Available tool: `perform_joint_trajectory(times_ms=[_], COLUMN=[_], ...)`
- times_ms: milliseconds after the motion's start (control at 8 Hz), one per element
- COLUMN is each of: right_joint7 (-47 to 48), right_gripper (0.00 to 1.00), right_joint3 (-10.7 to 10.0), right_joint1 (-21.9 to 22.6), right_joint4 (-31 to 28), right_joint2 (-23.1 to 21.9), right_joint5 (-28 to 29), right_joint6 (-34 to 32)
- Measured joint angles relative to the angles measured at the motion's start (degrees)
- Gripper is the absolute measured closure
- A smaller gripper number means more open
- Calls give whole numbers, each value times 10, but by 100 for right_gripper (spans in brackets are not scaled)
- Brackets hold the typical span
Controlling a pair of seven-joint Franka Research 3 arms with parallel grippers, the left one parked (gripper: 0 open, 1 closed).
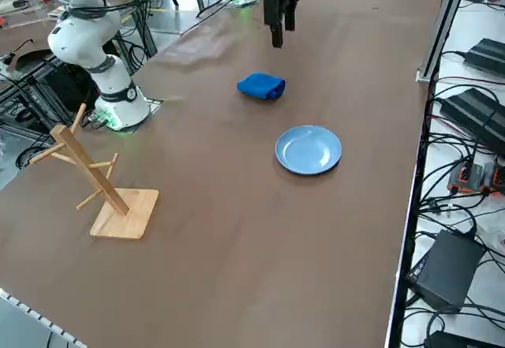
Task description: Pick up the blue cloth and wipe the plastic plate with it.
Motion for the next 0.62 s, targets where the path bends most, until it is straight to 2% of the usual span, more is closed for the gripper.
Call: perform_joint_trajectory(times_ms=[375, 625], right_joint7=[0, 8], right_gripper=[0, 0], right_joint3=[-7, -2], right_joint1=[-8, -8], right_joint4=[-13, -12], right_joint2=[-23, -25], right_joint5=[19, 25], right_joint6=[-35, -50])
